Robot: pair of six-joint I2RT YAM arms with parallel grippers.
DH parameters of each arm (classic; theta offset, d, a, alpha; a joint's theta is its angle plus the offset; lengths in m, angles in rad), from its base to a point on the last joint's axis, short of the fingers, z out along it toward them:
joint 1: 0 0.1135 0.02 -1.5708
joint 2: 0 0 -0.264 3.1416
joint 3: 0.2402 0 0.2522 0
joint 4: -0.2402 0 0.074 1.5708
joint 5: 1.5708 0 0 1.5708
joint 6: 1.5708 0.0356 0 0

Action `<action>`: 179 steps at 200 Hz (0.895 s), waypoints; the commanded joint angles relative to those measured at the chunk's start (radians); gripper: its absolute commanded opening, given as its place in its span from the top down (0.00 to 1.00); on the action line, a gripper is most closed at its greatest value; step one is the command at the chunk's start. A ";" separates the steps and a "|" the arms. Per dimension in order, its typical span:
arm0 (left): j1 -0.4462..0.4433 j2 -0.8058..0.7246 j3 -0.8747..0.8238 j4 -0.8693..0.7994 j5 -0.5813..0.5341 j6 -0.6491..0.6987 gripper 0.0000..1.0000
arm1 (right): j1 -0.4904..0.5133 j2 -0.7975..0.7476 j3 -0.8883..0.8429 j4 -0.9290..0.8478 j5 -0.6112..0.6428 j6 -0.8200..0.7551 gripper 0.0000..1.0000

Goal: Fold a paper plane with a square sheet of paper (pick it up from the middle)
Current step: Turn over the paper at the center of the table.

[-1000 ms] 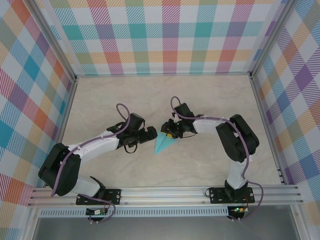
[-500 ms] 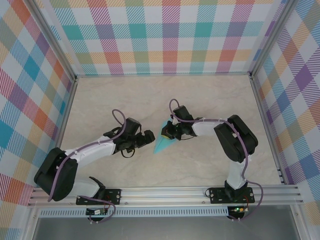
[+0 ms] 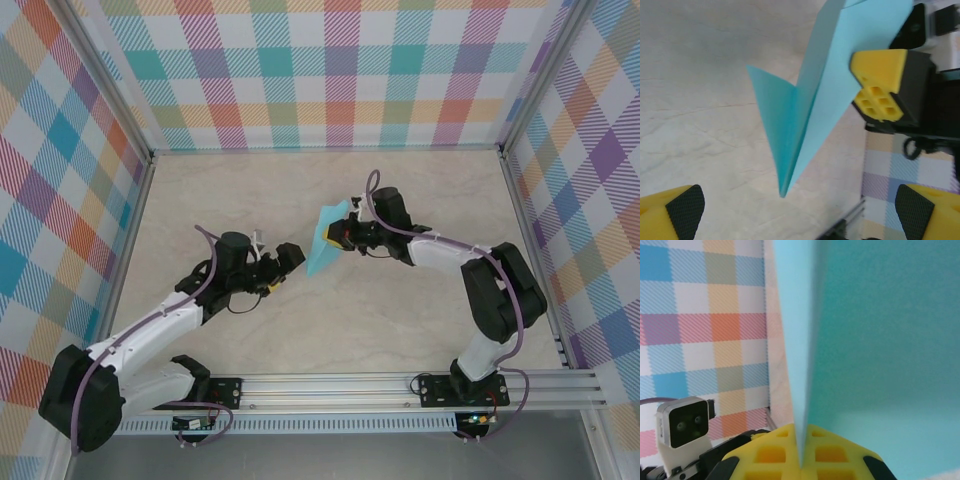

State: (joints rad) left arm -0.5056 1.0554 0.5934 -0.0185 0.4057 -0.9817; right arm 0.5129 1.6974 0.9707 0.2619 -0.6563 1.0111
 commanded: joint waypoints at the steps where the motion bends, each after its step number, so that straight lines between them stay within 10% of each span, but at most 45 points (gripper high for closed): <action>1: 0.053 -0.036 -0.034 0.173 0.170 -0.126 0.00 | 0.001 -0.020 0.045 0.077 -0.118 0.063 0.95; 101: 0.088 0.112 0.008 0.455 0.237 -0.294 0.01 | -0.021 0.069 0.225 0.085 -0.307 0.187 0.94; 179: 0.087 0.133 -0.007 0.623 0.183 -0.413 0.42 | -0.020 0.074 0.192 0.065 -0.335 0.193 0.92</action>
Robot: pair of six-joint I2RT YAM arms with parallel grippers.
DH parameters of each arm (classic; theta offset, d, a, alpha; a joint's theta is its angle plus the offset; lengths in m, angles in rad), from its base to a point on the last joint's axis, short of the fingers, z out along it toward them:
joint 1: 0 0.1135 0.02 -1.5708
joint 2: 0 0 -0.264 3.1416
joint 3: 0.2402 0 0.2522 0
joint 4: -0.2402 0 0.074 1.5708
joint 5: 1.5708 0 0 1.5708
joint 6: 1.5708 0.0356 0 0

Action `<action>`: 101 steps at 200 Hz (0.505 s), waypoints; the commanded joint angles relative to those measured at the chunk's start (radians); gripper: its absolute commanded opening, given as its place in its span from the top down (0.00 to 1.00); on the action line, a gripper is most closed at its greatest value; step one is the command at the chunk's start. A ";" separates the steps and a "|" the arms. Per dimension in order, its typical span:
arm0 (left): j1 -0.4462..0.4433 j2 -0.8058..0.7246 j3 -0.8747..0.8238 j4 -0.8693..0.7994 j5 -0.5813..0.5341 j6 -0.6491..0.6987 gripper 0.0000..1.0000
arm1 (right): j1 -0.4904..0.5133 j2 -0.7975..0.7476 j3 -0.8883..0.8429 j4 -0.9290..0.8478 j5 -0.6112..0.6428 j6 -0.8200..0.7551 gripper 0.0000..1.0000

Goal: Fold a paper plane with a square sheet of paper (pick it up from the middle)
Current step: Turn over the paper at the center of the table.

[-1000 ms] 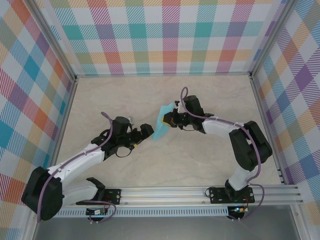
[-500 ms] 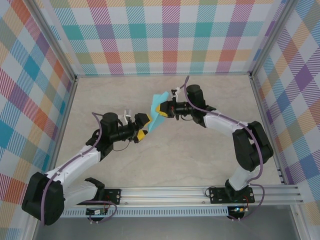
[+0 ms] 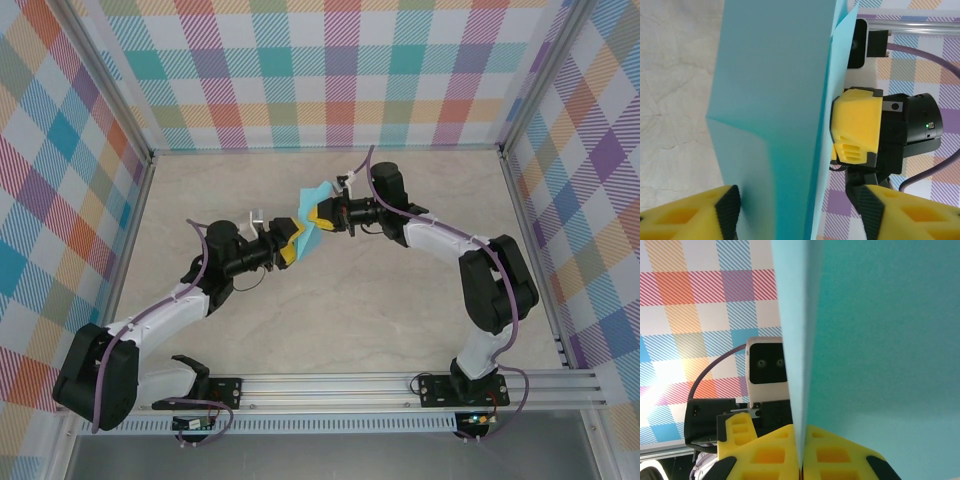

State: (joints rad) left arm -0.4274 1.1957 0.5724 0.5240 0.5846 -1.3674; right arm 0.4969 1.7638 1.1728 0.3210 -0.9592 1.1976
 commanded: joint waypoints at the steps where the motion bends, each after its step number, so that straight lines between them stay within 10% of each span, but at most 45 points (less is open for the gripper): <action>1: 0.009 -0.007 0.015 0.080 0.004 -0.027 0.42 | -0.004 0.008 -0.011 0.006 -0.032 0.006 0.92; 101: -0.004 0.034 0.035 0.022 0.031 0.028 0.85 | -0.004 0.029 -0.021 -0.065 -0.039 -0.041 0.92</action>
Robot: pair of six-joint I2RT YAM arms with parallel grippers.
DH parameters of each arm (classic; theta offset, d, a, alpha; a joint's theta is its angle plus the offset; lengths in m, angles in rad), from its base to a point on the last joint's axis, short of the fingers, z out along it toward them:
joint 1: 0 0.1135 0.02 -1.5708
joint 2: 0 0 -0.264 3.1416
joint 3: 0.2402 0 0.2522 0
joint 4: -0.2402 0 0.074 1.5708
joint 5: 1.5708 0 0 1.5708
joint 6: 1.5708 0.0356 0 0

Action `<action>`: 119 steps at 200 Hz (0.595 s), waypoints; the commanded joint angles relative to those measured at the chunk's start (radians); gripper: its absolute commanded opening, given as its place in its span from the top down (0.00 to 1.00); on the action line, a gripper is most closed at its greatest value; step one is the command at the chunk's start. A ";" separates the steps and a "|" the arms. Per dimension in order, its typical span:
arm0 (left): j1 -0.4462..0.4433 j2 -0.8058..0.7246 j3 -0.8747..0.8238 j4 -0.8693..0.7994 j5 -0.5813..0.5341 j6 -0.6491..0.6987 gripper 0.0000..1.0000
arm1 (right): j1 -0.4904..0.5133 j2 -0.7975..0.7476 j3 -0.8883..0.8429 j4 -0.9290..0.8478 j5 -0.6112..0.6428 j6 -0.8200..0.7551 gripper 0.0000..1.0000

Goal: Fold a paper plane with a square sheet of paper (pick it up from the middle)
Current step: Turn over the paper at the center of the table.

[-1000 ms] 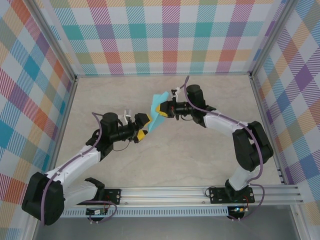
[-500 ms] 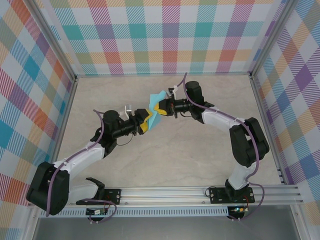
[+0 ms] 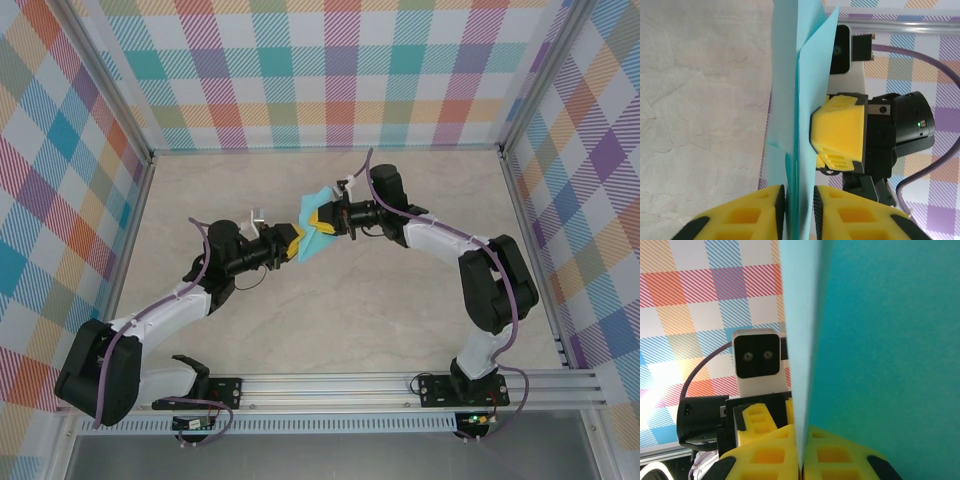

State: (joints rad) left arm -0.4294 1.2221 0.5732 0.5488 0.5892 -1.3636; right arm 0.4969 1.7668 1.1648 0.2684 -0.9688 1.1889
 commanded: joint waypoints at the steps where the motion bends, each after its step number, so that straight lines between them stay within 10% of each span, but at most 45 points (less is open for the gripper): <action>1: -0.002 0.009 0.035 -0.004 0.026 0.025 0.86 | -0.005 0.026 -0.013 -0.012 -0.030 -0.031 0.92; 56: -0.004 -0.028 0.114 -0.397 -0.064 0.255 0.96 | -0.019 -0.036 0.058 -0.449 0.175 -0.334 0.50; 119: -0.055 -0.044 0.433 -1.239 -0.566 0.685 0.98 | -0.041 -0.099 0.106 -0.675 0.624 -0.518 0.25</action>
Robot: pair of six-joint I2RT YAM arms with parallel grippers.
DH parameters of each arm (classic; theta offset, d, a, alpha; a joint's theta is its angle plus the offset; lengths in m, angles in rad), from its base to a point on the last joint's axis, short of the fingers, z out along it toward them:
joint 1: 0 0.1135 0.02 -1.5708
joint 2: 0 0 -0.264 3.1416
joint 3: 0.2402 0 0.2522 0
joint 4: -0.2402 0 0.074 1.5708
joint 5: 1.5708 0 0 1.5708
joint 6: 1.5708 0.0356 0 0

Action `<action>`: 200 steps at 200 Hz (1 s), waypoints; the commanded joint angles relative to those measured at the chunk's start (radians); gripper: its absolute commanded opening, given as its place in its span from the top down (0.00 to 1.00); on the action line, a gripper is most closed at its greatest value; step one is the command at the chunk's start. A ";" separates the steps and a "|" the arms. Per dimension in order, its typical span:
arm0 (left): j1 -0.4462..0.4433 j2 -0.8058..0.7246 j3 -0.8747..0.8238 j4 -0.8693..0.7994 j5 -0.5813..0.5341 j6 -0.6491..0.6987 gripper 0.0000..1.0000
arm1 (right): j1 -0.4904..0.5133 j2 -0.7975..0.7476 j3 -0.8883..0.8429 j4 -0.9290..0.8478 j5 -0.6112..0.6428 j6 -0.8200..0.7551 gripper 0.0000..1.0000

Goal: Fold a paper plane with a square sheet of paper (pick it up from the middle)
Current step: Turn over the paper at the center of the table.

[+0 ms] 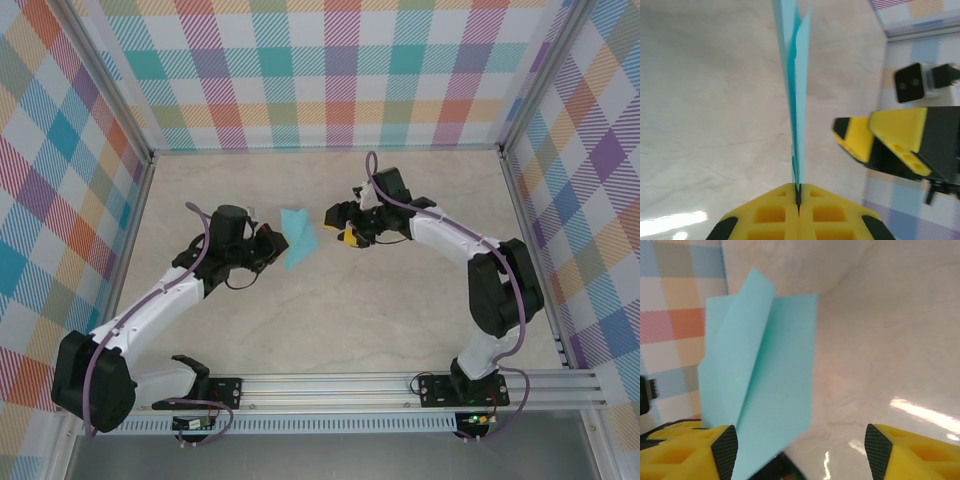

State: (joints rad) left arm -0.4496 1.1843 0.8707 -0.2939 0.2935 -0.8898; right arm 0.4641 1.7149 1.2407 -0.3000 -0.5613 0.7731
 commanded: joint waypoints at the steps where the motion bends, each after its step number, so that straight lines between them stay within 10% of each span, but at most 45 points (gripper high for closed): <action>1: -0.036 -0.006 0.142 -0.408 -0.279 0.214 0.98 | -0.008 -0.048 0.030 -0.106 0.222 -0.102 0.24; 54: -0.195 0.234 0.477 -0.922 -0.830 0.194 0.99 | -0.018 -0.084 0.010 -0.125 0.458 -0.091 0.17; 100: -0.301 0.555 0.661 -1.124 -1.070 0.061 1.00 | -0.036 -0.108 0.000 -0.198 0.577 -0.076 0.17; 200: -0.359 0.869 0.784 -0.795 -0.719 0.174 0.72 | -0.133 -0.186 -0.106 -0.253 0.616 -0.061 0.18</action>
State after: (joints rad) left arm -0.7963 2.0640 1.6215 -1.1816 -0.5434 -0.7563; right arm 0.3466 1.5616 1.1503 -0.5320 0.0414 0.7029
